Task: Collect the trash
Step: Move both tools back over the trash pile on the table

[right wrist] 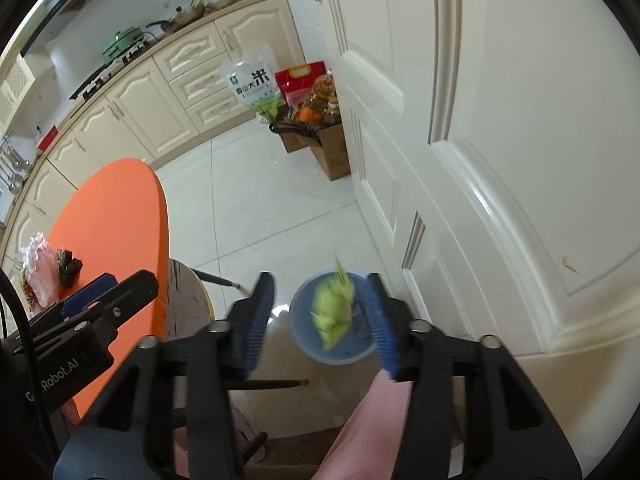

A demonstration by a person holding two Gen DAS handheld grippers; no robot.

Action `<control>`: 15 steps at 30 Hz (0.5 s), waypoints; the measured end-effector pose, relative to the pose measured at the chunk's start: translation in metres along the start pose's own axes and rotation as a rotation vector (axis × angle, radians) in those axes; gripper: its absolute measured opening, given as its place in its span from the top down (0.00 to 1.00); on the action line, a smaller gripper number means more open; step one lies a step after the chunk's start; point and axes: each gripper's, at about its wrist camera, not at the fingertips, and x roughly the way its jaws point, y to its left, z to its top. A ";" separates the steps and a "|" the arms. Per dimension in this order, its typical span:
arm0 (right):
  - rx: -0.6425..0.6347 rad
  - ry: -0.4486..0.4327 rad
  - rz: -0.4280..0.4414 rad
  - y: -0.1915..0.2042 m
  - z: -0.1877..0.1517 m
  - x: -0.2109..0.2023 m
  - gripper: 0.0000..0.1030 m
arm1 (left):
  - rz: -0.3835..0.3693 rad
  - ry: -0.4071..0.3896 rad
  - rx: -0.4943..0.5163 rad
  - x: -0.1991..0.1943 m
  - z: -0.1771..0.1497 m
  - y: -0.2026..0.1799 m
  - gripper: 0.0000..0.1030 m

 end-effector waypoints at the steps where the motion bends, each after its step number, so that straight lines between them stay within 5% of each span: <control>1: 0.001 -0.001 0.001 0.000 0.000 -0.001 0.52 | 0.000 -0.001 -0.002 -0.005 -0.005 0.001 0.41; 15: -0.024 -0.019 0.000 0.011 -0.005 -0.021 0.50 | 0.005 -0.026 -0.009 -0.032 -0.018 0.005 0.41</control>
